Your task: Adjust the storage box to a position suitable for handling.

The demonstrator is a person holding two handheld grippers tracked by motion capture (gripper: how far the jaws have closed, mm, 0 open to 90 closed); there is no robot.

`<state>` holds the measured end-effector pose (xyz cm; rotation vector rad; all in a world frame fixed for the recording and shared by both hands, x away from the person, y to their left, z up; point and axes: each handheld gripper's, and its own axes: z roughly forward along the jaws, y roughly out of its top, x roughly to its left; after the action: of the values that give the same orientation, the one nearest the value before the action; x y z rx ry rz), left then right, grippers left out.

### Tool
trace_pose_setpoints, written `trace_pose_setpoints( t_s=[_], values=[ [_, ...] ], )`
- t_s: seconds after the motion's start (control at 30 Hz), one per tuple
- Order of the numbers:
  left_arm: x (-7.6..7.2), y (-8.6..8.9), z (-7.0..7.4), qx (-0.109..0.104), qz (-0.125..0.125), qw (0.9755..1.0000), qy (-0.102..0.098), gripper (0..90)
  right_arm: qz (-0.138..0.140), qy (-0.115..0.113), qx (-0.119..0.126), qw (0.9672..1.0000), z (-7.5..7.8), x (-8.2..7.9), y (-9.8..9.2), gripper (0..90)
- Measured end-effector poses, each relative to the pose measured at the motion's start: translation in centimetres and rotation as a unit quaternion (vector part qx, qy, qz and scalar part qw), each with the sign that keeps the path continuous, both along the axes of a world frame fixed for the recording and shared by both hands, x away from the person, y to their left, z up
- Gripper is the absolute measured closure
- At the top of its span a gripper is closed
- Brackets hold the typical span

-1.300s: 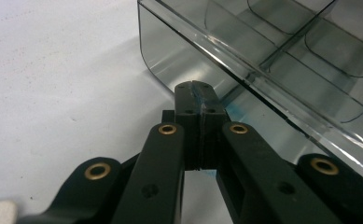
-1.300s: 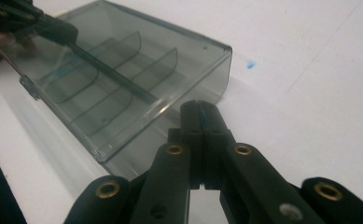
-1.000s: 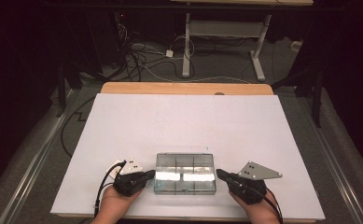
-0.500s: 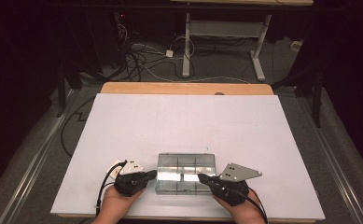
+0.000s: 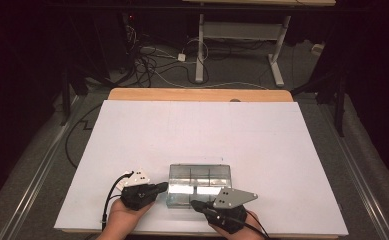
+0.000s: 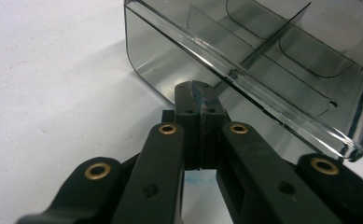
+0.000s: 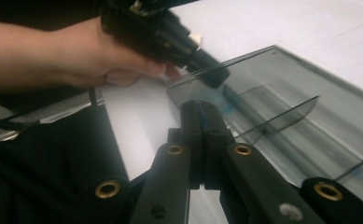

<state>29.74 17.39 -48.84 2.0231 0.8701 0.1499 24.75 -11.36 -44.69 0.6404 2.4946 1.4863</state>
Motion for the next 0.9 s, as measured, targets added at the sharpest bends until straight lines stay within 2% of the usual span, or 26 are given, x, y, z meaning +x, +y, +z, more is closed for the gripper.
trace_pose_setpoints(
  t_s=[0.1,0.2,0.37,0.43,0.53,0.73,0.9],
  values=[
    [-0.1,0.1,0.0,-0.006,0.0,1.0,-0.005,87.6,0.007,0.008,-0.007,0.9999,-0.7,-0.3,0.6,90.0],
    [-0.5,0.1,0.0,-0.004,0.0,0.9998,-0.021,87.6,0.018,0.018,-0.014,0.9996,-1.4,-0.6,1.2,90.0],
    [-1.1,0.4,0.1,-0.02,-0.005,0.9985,-0.05,87.6,0.034,0.033,-0.036,0.9982,-2.6,-0.9,2.1,90.0],
    [-1.0,0.3,0.1,-0.016,-0.002,0.9988,-0.046,87.6,0.036,0.037,-0.041,0.9978,-3.0,-0.9,2.1,90.0],
    [-0.8,0.4,0.1,-0.021,0.004,0.9992,-0.032,87.6,0.033,0.044,-0.046,0.9974,-3.4,-0.8,2.0,90.0],
    [-0.6,0.5,0.1,-0.027,0.011,0.9993,-0.024,87.6,0.017,0.059,-0.043,0.9972,-4.1,-0.7,1.2,90.0],
    [-0.4,0.5,0.0,-0.025,0.012,0.9995,-0.014,87.6,0.007,0.059,-0.047,0.9972,-4.3,-0.6,0.5,90.0]
  ],
)
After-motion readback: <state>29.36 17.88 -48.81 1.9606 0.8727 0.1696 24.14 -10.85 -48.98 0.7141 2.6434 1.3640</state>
